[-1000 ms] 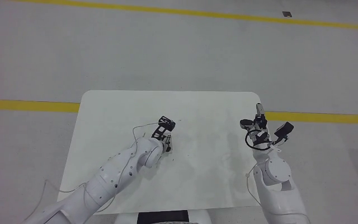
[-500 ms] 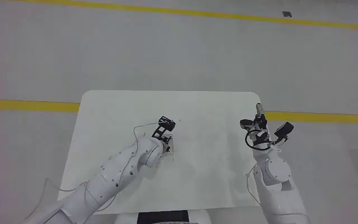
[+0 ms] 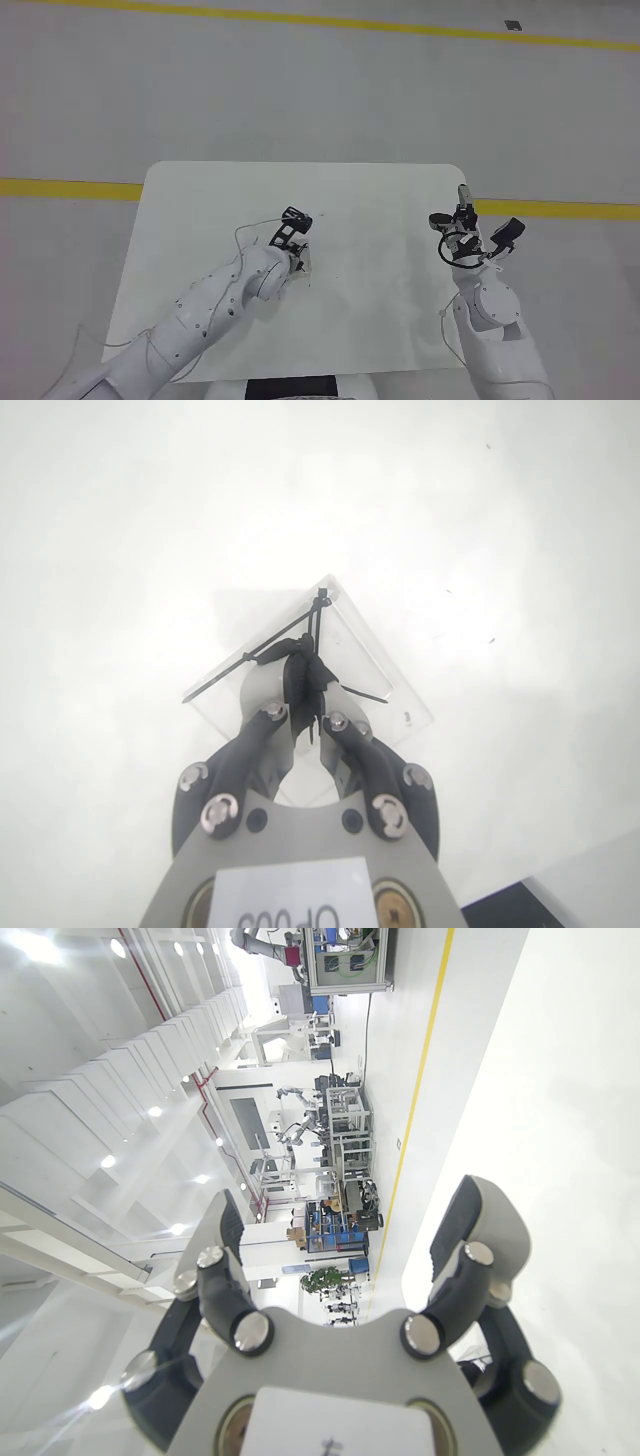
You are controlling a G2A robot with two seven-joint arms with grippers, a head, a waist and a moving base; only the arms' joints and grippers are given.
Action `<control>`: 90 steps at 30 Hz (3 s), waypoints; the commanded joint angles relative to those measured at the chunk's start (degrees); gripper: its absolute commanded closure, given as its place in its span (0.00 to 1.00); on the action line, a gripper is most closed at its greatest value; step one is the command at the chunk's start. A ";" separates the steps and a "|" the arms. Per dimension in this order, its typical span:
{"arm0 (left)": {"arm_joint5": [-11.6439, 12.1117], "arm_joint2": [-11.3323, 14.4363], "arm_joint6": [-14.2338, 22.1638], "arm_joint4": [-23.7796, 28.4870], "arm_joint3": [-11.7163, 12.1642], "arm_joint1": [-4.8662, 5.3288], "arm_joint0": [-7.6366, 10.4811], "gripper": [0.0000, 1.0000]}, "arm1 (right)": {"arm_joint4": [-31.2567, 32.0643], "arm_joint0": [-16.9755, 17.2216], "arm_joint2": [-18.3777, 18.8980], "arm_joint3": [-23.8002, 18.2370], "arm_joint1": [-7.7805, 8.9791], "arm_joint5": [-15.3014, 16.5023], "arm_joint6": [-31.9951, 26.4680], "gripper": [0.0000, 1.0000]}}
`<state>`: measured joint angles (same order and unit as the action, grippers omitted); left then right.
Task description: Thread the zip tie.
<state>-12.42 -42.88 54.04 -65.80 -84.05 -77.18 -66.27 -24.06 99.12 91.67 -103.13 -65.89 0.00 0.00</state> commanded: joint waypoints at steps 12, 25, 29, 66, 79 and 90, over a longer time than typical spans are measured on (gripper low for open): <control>0.87 0.76 0.29 0.78 1.66 -0.37 1.07 0.79 | 0.00 0.00 0.00 0.00 0.00 0.00 0.00 0.00; 1.31 1.66 2.33 0.38 2.43 -0.60 1.94 0.83 | 0.00 0.00 0.00 0.00 0.00 0.00 0.00 0.00; 0.97 2.07 2.60 0.27 2.92 -0.78 2.34 0.88 | 0.00 0.00 0.00 0.00 0.00 0.00 0.00 0.00; 3.93 0.06 2.62 -0.90 -2.35 0.43 -0.58 0.69 | 0.00 0.00 0.00 0.00 0.00 0.00 0.00 0.00; 8.78 1.56 5.52 -2.64 -2.45 0.79 -0.02 0.66 | 0.00 0.00 0.00 0.00 0.00 0.00 0.00 0.00; 6.67 4.12 7.96 -3.11 0.91 -0.28 2.43 0.73 | 0.00 0.00 0.00 0.00 0.00 0.00 0.00 0.00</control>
<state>-5.61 -39.00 61.83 -68.90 -83.48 -77.36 -64.07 -24.06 99.12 91.67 -103.13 -65.89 0.00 0.00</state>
